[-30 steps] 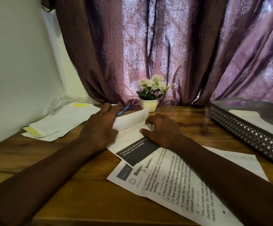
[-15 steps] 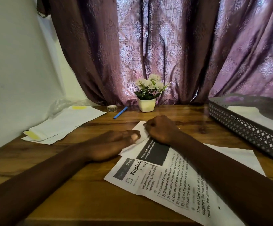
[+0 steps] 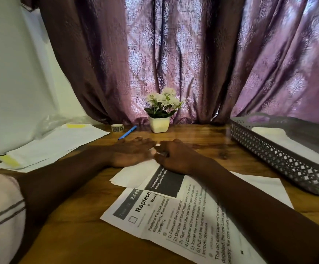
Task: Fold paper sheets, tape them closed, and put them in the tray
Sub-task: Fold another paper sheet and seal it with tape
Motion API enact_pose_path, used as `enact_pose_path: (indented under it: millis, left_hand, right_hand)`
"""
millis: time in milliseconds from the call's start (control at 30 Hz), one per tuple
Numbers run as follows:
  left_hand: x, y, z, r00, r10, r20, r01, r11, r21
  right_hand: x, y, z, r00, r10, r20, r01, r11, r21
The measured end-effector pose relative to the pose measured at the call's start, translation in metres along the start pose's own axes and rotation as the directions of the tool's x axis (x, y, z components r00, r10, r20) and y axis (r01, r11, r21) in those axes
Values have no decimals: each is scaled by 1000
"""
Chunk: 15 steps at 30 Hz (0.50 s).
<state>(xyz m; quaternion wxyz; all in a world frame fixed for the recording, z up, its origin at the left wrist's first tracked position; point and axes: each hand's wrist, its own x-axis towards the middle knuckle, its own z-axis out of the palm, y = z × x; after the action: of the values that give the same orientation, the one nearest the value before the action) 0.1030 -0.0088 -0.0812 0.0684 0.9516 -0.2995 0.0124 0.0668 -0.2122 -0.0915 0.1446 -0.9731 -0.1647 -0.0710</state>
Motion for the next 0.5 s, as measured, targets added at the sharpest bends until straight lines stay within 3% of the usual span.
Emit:
enact_pose_path:
  millis: [133, 200, 300, 367, 500]
  left_hand:
    - [14, -6, 2, 999, -36, -11, 36, 999, -22]
    - [15, -11, 2, 988, -31, -149, 33, 999, 10]
    - [5, -15, 2, 915, -27, -402, 58, 996, 66]
    - [-2, -15, -2, 914, -124, -387, 142, 990, 17]
    - [-9, -1, -22, 957, -249, -153, 252, 968, 0]
  right_hand:
    - [0, 2, 3, 999, 26, -38, -30, 996, -88]
    - [3, 0, 3, 993, 101, -65, -110, 981, -158]
    - [8, -4, 3, 975, 196, -102, -218, 927, -306]
    - [12, -6, 4, 960, 249, -130, -279, 901, -332]
    - [8, -5, 4, 932, 302, -199, -350, 893, -283]
